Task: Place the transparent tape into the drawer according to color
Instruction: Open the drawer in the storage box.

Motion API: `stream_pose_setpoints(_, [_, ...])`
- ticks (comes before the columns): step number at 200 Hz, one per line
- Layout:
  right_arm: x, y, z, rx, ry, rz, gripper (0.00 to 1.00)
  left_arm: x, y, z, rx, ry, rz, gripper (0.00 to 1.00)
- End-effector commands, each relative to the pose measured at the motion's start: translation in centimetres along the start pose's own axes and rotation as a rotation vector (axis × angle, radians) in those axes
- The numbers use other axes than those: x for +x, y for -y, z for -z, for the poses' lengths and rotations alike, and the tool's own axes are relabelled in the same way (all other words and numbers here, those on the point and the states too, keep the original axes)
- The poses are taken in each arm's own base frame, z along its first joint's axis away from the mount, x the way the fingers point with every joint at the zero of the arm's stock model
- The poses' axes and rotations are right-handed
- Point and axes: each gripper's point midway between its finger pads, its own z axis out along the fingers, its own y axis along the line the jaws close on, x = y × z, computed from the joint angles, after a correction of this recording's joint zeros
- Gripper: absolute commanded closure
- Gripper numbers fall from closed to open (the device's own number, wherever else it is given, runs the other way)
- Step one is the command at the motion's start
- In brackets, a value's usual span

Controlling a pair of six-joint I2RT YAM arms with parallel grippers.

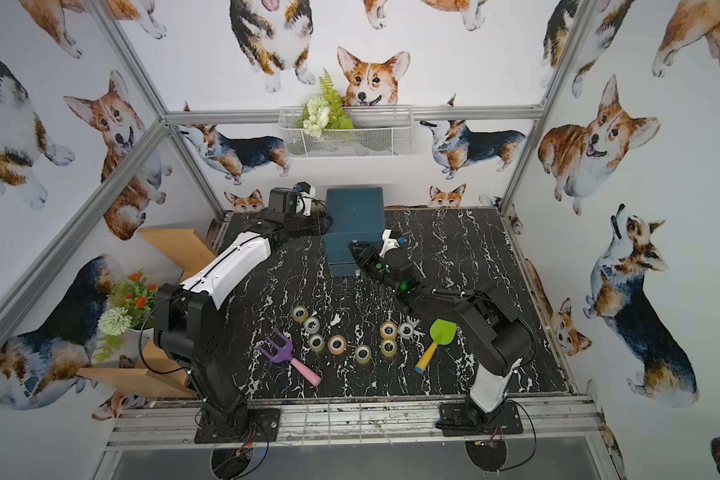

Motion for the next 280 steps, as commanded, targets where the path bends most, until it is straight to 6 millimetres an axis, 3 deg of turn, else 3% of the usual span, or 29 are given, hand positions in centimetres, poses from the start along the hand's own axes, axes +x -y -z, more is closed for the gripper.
stream_pose_setpoints(1, [-0.2, -1.1, -0.3, -0.052, 0.009, -0.024, 0.59, 2.0, -1.5, -0.3, -0.06, -0.072, 0.0, 0.49])
stream_pose_setpoints(209, [-1.9, -0.7, -1.0, -0.027, 0.104, -0.114, 0.76, 2.6, -1.6, -0.8, -0.053, -0.092, 0.001, 0.53])
stream_pose_setpoints(238, [-1.8, -0.3, -1.2, -0.013, 0.105, -0.122, 0.83, 2.6, -1.5, -0.8, -0.052, -0.091, -0.002, 0.53])
stream_pose_setpoints(262, [-1.8, 0.0, -0.8, -0.002, 0.114, -0.122, 1.0, 2.5, -1.5, -0.8, -0.052, -0.09, -0.001, 0.53])
stream_pose_setpoints(280, [-1.7, 0.1, -0.4, 0.005, 0.119, -0.124, 1.0, 2.5, -1.6, -0.9, -0.051, -0.092, 0.001, 0.53])
